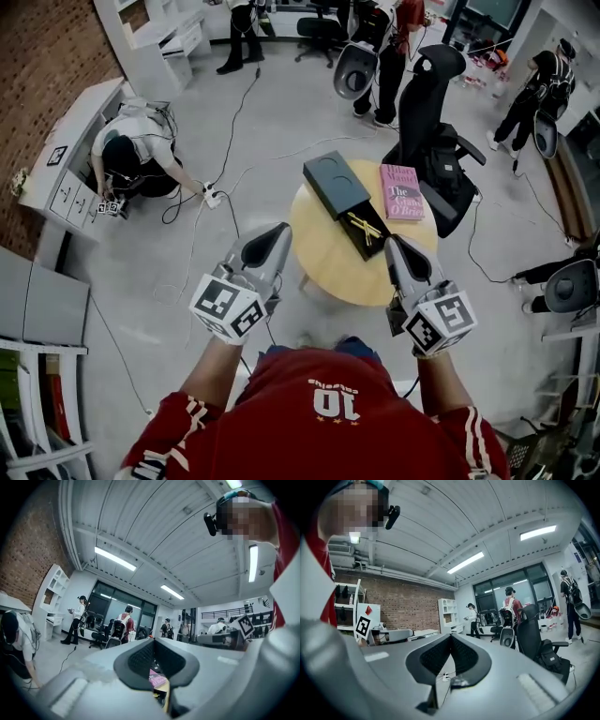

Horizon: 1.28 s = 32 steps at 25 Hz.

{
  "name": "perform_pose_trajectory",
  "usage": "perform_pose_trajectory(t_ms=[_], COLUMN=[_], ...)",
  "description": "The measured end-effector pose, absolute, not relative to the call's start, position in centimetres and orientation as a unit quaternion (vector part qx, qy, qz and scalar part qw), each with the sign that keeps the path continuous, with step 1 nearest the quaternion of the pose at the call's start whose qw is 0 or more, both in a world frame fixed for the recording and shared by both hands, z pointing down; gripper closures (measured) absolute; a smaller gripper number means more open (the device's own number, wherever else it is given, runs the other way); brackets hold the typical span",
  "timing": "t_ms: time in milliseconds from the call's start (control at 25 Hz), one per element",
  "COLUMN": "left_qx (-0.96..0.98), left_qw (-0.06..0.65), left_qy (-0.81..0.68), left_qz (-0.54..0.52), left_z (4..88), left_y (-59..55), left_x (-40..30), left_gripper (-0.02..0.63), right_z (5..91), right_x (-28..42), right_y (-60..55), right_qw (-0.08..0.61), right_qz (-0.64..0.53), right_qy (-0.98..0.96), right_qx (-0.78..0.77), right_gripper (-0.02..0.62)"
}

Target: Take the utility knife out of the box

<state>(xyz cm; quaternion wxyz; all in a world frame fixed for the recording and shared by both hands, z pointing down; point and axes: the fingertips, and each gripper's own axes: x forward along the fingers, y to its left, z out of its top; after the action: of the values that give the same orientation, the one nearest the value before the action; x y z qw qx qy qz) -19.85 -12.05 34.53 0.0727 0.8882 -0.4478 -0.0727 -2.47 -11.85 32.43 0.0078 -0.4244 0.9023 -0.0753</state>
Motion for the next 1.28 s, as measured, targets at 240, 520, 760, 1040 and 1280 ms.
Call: perform_pose_trajectory(t_ms=[240,520,760,1040,1280], left_qx=[0.892,0.895,0.897,0.906,0.911], left_qw=[0.075,0.069,0.063,0.047,0.045], left_qy=[-0.440,-0.436,-0.433,-0.418,-0.406], left_qz=[-0.074,-0.067,-0.060,-0.052,-0.052], left_z=[35.3,35.2,35.0,34.4,33.9], left_y=[-13.4,-14.1,-15.3,-17.1,-18.5], left_x=[-19.4,-18.1,-17.1,-14.7,-12.7], left_gripper=[0.603,0.603,0.603,0.603,0.603], right_z=[33.4,34.5,34.9,34.5,34.9], right_x=[-1.0,0.5,1.6,2.7,3.8], right_y=[-13.1,-14.4,-16.0,-17.5,-19.0], right_qw=[0.000,0.005,0.003,0.005,0.001], right_qz=[-0.071,-0.078,-0.072,-0.057,-0.057], right_qy=[0.894,0.891,0.887,0.887,0.882], right_qx=[-0.443,-0.447,-0.456,-0.459,-0.467], right_gripper=[0.597,0.597,0.591,0.553,0.494])
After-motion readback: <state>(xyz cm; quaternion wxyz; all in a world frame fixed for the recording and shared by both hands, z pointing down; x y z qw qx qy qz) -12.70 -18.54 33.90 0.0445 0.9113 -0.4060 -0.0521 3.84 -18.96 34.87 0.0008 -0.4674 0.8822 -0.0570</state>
